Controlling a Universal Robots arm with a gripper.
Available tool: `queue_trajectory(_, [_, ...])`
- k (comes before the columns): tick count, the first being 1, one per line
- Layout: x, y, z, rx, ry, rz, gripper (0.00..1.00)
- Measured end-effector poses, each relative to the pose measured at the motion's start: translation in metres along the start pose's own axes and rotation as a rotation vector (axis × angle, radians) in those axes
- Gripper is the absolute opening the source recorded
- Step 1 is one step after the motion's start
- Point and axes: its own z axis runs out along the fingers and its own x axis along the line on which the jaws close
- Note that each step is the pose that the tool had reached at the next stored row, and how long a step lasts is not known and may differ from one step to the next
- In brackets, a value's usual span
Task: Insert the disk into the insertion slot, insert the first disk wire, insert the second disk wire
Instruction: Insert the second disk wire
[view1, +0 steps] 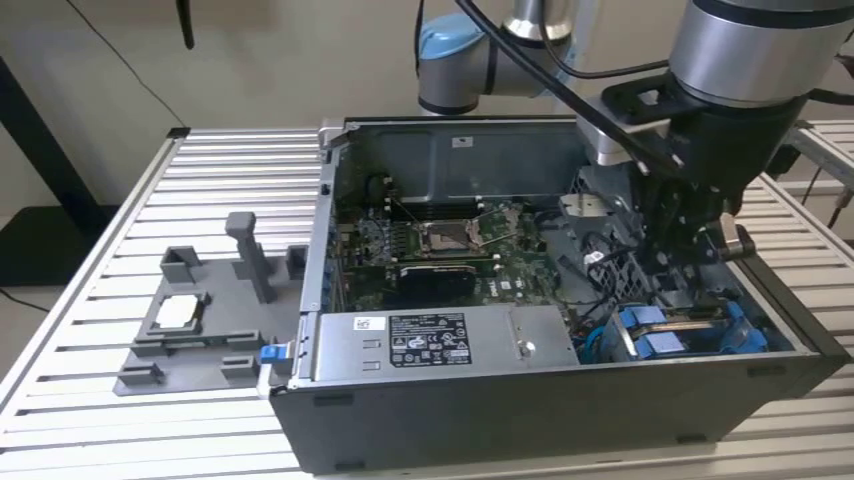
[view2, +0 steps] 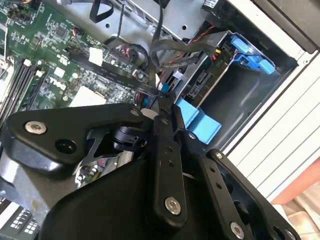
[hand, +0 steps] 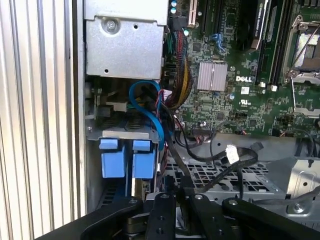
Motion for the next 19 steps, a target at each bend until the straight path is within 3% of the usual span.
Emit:
queue_trajectory(3, [0.0046,-0.0040,0.0005,-0.0066,-0.0004,0.000,0.16])
queue_trajectory(6, [0.0100,-0.0104,0.0017,-0.0182,-0.0009,0.001,0.16])
queue_trajectory(8, [0.0150,-0.0207,0.0043,-0.0415,-0.0020,0.003,0.16])
queue_trajectory(11, [0.0188,-0.0246,0.0064,-0.0572,-0.0028,0.004,0.16])
queue_trajectory(13, [0.0209,-0.0268,0.0093,-0.0602,-0.0032,0.004,0.16])
queue_trajectory(19, [0.0266,-0.0319,0.0213,-0.0602,-0.0035,0.012,0.16])
